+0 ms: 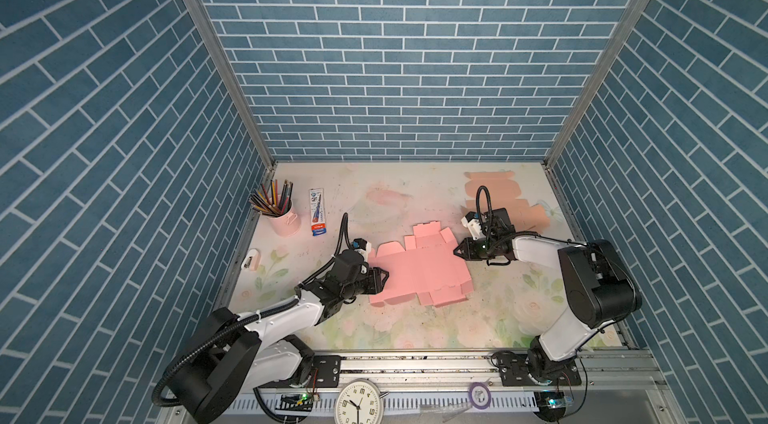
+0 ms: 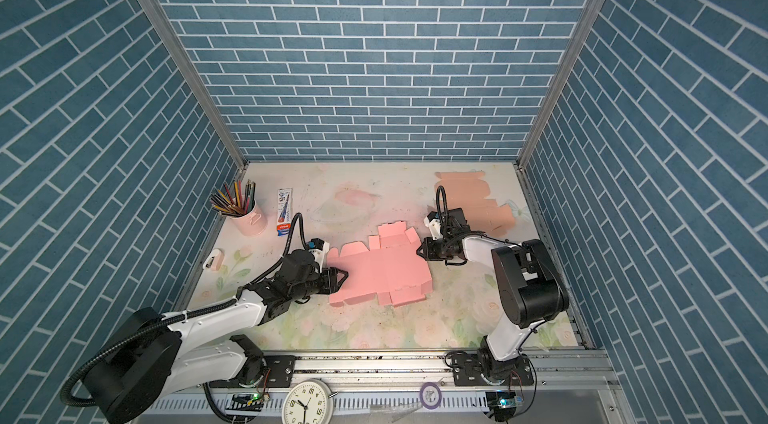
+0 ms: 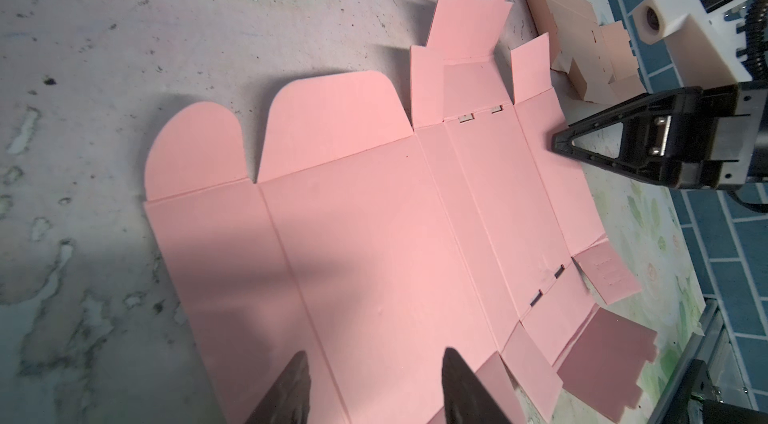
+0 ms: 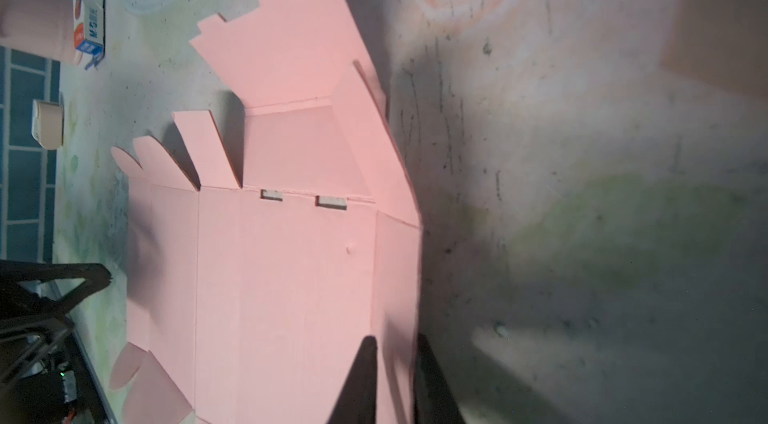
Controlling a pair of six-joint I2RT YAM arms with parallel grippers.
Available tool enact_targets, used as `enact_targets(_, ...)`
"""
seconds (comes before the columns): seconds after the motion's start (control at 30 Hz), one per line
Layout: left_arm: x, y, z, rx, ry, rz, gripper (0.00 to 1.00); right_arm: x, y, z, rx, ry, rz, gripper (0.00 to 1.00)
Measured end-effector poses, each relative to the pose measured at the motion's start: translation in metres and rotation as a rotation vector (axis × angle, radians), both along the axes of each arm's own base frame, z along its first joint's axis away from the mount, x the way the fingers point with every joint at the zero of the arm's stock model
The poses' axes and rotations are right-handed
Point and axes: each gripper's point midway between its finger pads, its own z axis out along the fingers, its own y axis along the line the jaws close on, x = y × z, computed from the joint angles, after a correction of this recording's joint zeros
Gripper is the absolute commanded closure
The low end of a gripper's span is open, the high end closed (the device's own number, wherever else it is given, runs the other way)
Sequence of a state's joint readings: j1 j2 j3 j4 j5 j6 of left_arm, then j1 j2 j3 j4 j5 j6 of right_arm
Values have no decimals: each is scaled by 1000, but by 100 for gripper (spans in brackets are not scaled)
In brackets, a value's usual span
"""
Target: Fold the paper box
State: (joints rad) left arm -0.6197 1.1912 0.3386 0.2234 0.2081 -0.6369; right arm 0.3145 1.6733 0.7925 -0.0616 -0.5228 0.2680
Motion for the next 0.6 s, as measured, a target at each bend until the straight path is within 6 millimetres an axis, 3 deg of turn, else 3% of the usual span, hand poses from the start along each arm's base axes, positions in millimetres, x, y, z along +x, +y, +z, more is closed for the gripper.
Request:
enact_targets(0.13,-1,0,-3,2,8,-4,48,-2,-4,1,23,-6,-23,60)
enact_targets(0.3,0,-1,-3,-3,5,-6,48,-22,-6,-1,63,11,-41,55)
enact_targets(0.43,0,-3,-3,-9,5,-11,48,-35,-6,0,105,18,-51,56)
enact_targets(0.6,1,-5,-1,-18,-1,-16,48,-45,-2,-1,163,38,-60,64)
